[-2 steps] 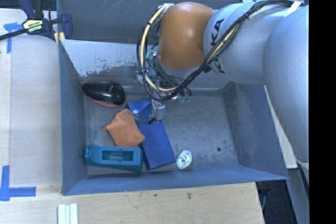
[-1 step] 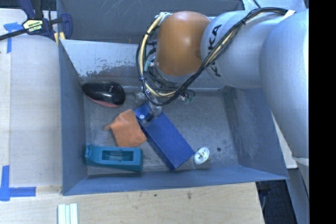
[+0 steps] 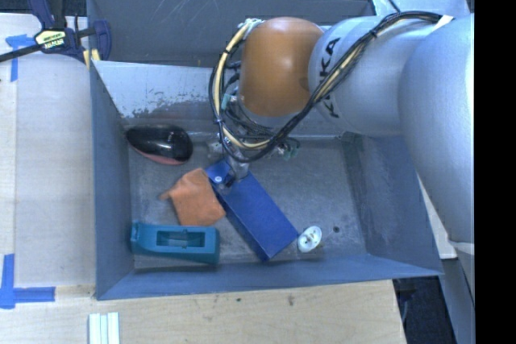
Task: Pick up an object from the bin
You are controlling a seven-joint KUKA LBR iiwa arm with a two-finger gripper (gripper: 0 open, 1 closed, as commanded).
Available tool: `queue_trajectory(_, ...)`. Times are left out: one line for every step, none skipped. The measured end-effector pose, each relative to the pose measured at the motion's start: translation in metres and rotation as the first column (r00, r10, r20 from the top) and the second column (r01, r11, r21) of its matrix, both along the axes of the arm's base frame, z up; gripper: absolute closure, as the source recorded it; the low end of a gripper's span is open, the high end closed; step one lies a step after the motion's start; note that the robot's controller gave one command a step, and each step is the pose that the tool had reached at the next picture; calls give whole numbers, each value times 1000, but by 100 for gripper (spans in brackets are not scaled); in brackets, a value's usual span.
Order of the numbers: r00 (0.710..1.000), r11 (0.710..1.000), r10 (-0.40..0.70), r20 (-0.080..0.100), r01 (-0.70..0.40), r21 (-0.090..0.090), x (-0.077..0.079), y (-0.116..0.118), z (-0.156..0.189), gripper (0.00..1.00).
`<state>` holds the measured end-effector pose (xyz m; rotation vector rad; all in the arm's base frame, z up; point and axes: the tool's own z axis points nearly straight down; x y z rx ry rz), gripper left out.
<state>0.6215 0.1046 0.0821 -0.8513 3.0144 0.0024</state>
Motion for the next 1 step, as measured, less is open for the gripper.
queue_trajectory(1000, 1000, -7, -4, 7, -2, -1, 21, 147, 100)
